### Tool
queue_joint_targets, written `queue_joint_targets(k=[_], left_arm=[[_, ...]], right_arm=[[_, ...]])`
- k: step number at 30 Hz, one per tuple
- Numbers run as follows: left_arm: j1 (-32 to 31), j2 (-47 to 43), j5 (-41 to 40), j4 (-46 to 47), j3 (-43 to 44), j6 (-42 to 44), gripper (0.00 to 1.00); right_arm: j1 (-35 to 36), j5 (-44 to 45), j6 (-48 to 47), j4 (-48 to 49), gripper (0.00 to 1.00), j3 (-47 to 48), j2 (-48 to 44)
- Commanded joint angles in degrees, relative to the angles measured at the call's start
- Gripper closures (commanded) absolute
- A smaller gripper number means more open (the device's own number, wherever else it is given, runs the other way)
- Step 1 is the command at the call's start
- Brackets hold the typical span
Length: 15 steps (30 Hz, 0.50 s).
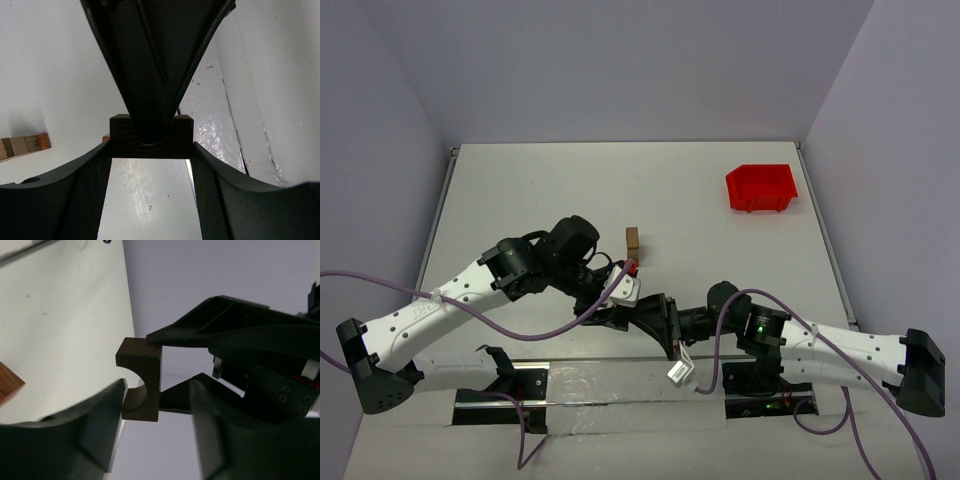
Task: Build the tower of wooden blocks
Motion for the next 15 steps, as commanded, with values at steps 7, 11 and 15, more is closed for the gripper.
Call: queue_joint_targets(k=[7, 11, 15], left_arm=[[2.79, -0.48, 0.42, 0.36, 3.43, 0.18, 0.98], [5.91, 1.03, -0.1, -0.99, 5.13, 0.61, 1.0], [16.0, 4.01, 4.62, -1.58, 8.33, 1.24, 1.0]], right_arm=[[0.43, 7.41, 3.94, 2.45, 0.01, 1.07, -1.57], [-0.74, 13.91, 12.23, 2.53, 0.0, 0.79, -1.59], [-3.89, 24.42, 28.62, -0.73, 0.0, 3.78, 1.58]])
